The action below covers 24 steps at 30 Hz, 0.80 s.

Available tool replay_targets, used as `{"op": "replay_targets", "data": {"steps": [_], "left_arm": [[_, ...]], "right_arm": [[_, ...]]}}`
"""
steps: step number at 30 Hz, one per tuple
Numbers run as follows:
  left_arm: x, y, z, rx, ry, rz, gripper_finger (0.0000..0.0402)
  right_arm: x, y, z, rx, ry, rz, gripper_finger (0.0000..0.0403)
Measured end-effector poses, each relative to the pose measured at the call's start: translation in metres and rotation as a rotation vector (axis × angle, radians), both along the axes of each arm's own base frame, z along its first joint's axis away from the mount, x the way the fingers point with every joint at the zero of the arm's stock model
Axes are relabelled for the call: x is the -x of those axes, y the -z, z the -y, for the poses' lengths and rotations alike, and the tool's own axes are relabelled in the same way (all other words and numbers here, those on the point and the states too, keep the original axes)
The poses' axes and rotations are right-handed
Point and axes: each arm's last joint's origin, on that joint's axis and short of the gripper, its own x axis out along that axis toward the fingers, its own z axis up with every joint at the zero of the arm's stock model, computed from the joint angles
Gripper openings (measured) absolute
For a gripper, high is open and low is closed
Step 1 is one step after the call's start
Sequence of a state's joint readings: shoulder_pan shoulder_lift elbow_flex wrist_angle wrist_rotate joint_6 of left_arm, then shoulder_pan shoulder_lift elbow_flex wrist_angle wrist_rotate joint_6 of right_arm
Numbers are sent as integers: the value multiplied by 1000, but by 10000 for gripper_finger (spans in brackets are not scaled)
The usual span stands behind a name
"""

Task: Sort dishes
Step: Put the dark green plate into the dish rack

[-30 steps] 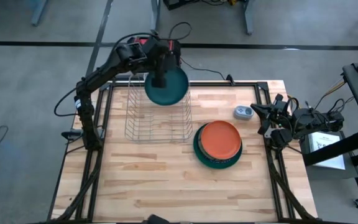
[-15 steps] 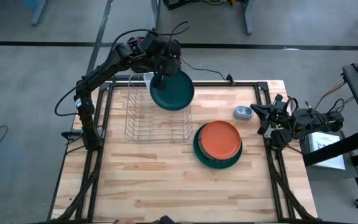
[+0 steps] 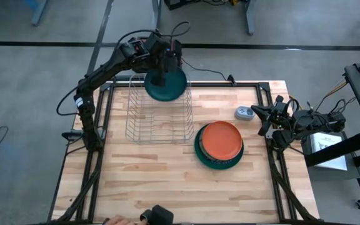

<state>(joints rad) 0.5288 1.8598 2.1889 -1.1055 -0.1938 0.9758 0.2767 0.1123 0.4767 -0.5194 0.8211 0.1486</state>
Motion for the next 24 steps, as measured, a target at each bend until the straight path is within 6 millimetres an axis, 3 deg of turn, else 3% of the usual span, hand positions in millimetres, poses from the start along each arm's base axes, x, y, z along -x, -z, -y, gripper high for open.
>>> {"op": "replay_targets", "data": {"steps": [7, 15, 24], "left_arm": [[-4, 15, 1, -103, -126, -81, 0], [-9, 31, 16, -214, -97, -57, 0], [23, 37, 52, -280, 1, 126, 0]], "right_arm": [[0, 0, 0, 0, 0, 0, 0], [0, 0, 0, 0, 1, 1, 0], [0, 0, 0, 1, 15, 4, 0]]}}
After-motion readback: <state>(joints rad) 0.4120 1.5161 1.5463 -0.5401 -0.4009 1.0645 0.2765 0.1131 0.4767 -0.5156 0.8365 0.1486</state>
